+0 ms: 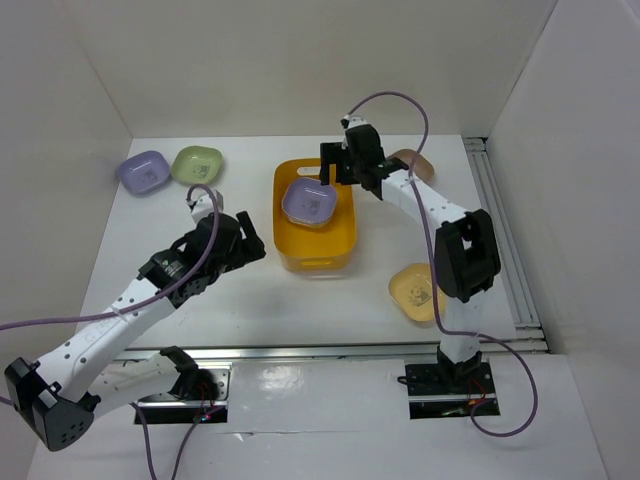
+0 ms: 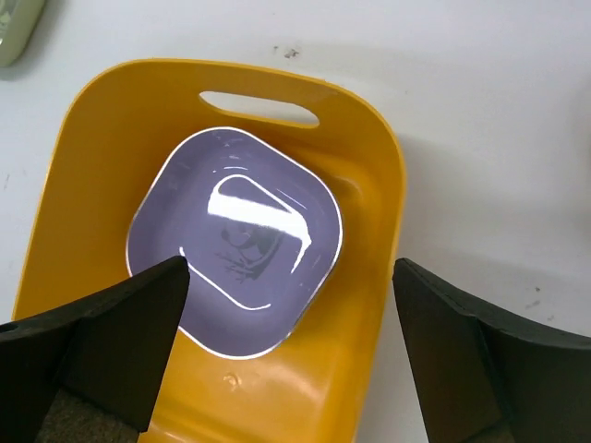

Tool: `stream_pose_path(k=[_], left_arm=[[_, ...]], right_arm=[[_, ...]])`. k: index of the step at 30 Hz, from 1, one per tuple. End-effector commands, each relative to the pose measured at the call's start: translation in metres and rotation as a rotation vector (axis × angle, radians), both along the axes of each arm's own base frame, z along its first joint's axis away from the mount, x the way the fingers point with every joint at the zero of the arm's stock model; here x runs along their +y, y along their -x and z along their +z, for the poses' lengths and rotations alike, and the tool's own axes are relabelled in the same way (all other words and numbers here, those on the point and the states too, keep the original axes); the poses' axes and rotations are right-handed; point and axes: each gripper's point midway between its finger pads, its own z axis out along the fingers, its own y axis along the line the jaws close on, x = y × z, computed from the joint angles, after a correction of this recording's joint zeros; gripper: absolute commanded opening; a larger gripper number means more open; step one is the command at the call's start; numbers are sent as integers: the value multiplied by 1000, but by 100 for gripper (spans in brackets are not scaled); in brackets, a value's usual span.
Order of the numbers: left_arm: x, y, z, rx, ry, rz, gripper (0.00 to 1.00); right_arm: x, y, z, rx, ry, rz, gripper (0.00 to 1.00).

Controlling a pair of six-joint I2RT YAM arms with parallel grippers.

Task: Place the plates into the plastic bin on the countertop

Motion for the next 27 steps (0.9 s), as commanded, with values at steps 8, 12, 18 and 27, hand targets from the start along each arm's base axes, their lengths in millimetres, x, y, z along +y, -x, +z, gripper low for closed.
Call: stream_pose_path(k=[8, 12, 18, 27], left_arm=[[0, -2, -1, -16, 16, 6, 100], [-2, -3, -3, -12, 13, -6, 100], [0, -3, 0, -23, 13, 1, 100], [0, -2, -4, -15, 16, 6, 100]], right_arm=[[-194, -34, 31, -65, -56, -479, 100], [-252, -48, -22, 56, -13, -604, 100], [-288, -67, -64, 108, -44, -652, 97], [-293, -91, -98, 159, -25, -641, 86]])
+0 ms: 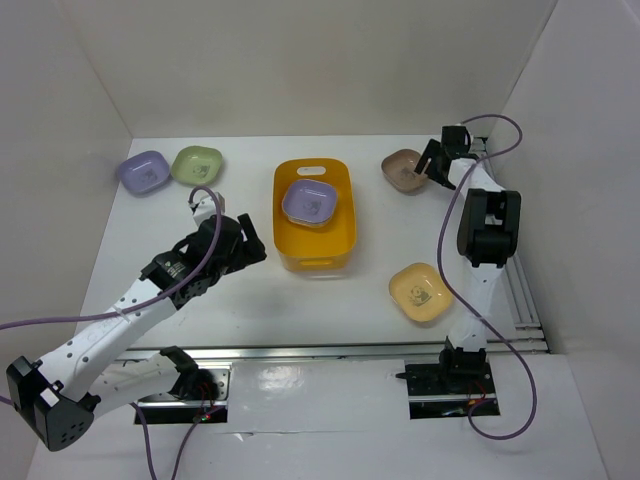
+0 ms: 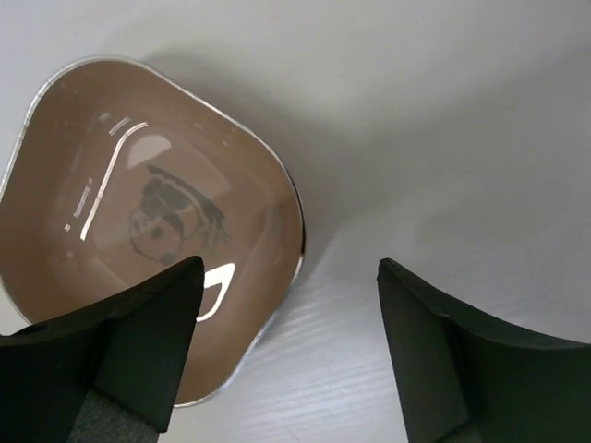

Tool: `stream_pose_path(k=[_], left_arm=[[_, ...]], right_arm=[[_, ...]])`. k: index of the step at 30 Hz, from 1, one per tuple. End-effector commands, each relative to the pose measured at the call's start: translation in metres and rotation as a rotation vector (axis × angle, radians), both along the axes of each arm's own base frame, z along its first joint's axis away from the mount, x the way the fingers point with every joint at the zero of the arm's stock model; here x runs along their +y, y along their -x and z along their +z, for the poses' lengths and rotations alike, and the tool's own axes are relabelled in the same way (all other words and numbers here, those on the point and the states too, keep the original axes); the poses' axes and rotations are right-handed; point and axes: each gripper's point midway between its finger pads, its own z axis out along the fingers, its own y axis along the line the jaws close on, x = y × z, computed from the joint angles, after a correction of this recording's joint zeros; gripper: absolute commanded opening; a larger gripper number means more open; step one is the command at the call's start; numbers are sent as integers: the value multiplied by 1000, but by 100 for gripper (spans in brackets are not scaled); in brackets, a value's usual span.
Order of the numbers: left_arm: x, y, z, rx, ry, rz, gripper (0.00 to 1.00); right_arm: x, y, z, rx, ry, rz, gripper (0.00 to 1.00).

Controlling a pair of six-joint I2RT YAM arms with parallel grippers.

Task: Place the plates into the plastic bin on the countertop

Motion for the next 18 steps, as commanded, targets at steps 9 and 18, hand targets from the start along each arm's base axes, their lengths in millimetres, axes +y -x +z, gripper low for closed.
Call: stream_pose_path(k=[9, 18], left_arm=[[1, -4, 7, -30, 21, 12, 100], [1, -4, 7, -30, 21, 12, 100]], right_arm=[[-7, 2, -27, 60, 22, -40, 48], [-7, 10, -30, 88, -11, -50, 0]])
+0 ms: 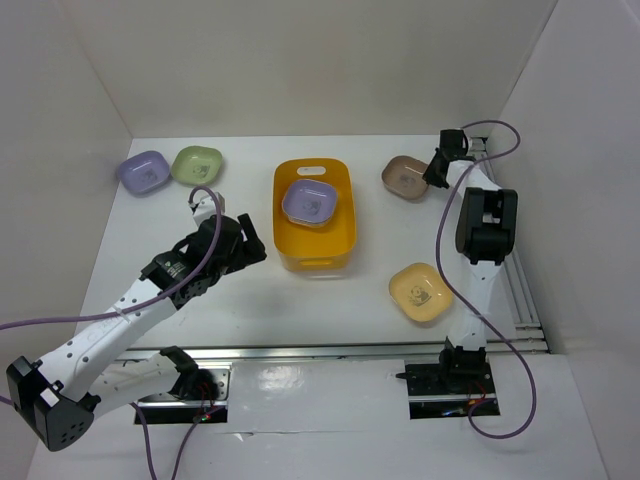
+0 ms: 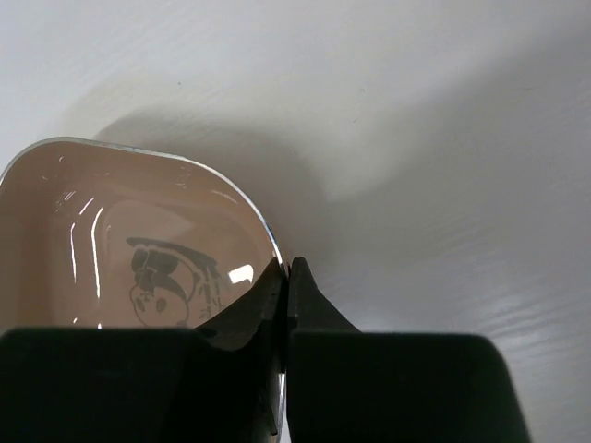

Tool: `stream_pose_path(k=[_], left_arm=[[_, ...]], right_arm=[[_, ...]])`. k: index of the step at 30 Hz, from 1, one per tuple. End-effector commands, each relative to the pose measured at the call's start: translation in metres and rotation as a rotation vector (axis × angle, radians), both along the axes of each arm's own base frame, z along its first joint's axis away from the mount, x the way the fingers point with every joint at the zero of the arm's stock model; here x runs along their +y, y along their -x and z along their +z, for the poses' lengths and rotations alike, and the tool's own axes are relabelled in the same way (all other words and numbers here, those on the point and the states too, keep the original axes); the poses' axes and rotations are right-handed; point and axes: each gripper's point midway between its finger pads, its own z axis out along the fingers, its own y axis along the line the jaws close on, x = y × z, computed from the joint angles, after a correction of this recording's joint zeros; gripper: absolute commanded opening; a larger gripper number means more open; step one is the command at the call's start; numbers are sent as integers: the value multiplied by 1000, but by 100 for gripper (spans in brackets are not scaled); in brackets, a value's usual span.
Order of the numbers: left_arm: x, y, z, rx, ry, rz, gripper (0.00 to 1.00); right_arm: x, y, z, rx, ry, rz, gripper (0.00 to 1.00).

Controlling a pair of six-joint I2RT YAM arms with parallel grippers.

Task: Place the plates into the plastic bin on the countertop

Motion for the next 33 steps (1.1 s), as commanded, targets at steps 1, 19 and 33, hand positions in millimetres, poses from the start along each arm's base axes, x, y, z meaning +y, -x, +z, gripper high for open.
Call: stream_pose_path(k=[1, 19, 33], left_arm=[[1, -4, 7, -30, 21, 12, 100], [-5, -17, -26, 16, 19, 41, 100], [-14, -15, -36, 80, 45, 39, 100]], right_arm=[[-5, 18, -1, 59, 7, -15, 0], [149, 102, 249, -536, -71, 62, 0], [292, 80, 207, -405, -116, 164, 0]])
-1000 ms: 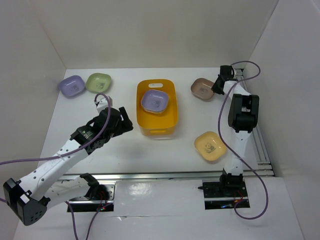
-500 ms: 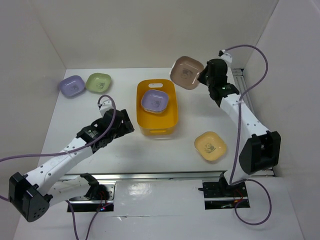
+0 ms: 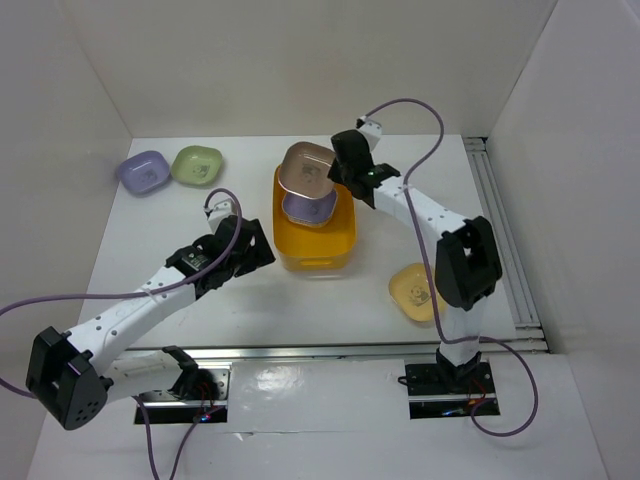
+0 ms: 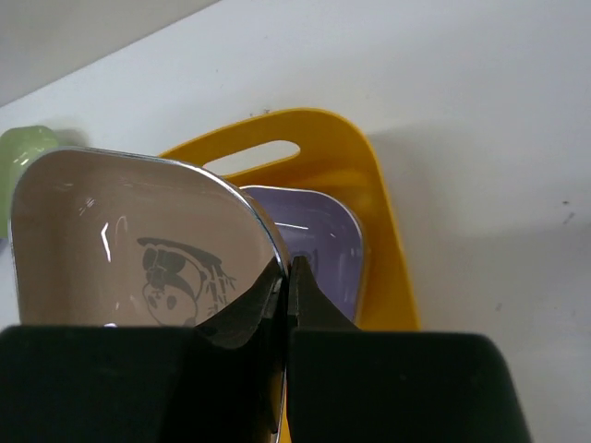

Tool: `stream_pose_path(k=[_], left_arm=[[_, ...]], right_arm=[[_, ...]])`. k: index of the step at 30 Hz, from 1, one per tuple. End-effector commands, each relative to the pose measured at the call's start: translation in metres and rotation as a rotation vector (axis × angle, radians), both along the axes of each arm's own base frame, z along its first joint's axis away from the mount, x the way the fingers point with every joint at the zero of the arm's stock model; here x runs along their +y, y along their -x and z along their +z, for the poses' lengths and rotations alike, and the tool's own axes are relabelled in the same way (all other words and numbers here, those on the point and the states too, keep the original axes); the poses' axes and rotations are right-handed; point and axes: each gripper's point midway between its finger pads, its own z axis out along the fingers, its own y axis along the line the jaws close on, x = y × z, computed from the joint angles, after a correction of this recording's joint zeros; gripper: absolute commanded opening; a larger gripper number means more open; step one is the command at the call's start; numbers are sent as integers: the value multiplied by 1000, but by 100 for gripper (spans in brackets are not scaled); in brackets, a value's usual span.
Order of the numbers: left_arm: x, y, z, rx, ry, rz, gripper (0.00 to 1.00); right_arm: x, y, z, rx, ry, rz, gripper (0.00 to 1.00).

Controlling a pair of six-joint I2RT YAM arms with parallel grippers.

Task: Place the plates into the plastic bin on the countertop

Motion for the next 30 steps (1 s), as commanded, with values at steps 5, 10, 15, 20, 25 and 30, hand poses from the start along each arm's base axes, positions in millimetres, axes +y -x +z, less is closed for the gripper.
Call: stream_pose_path(k=[5, 10, 15, 20, 25, 30], left_arm=[[13, -1, 29, -77, 34, 55, 100], [21, 4, 29, -71, 12, 66, 100], [26, 3, 34, -83, 11, 82, 100], [28, -8, 40, -82, 24, 114, 100], [29, -25, 56, -84, 94, 166, 100], [61, -61, 85, -162, 79, 327, 100]], right_arm=[[24, -25, -10, 19, 28, -56, 0], [30, -27, -39, 67, 50, -65, 0], [32, -27, -41, 63, 53, -52, 4], [51, -26, -32, 41, 60, 29, 59], [91, -8, 42, -139, 10, 169, 86], [87, 36, 137, -312, -51, 250, 99]])
